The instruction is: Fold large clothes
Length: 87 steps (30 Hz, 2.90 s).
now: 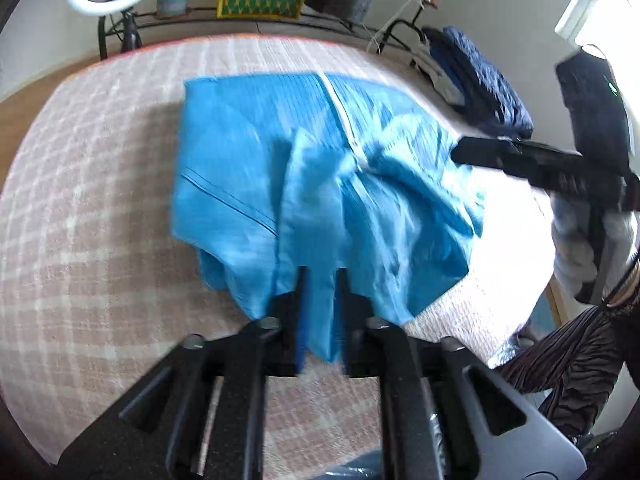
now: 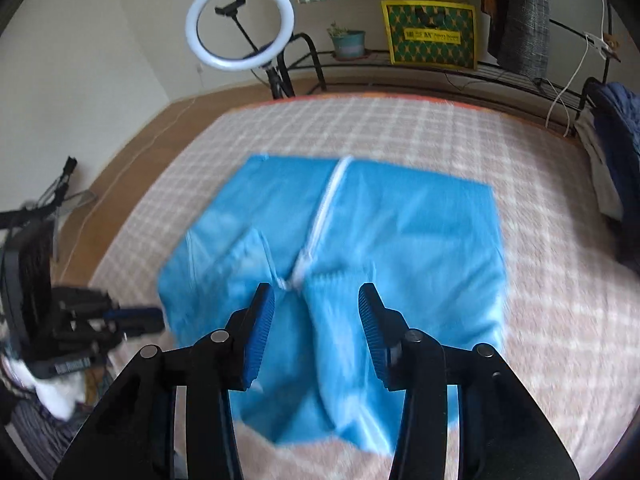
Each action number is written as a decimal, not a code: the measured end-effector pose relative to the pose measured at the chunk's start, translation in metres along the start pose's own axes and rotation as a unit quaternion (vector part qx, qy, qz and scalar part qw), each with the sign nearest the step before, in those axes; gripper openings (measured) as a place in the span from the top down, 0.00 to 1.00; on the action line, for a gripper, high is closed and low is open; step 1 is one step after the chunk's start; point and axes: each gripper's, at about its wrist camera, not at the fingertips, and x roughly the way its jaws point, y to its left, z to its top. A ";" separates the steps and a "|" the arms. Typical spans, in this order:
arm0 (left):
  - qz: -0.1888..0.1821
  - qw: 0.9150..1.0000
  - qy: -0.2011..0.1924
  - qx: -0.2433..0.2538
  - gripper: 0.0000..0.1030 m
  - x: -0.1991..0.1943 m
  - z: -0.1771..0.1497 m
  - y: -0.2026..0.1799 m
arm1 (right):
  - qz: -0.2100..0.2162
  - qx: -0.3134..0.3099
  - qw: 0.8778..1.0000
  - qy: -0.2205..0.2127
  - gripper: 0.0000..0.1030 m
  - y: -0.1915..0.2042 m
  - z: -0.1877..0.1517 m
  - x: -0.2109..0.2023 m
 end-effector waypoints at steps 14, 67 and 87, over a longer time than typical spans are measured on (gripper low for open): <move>0.143 0.986 0.043 0.080 0.95 0.043 -0.015 -0.023 | -0.080 -0.037 0.991 0.097 0.98 0.016 -0.078 0.024; -0.080 0.996 -0.032 -0.004 1.00 0.015 -0.018 -0.078 | 0.138 0.076 0.987 0.024 0.89 -0.084 0.007 0.036; 0.038 0.993 -0.064 -0.088 1.00 0.032 0.037 0.043 | 0.041 -0.013 0.998 0.043 0.89 -0.039 0.003 0.051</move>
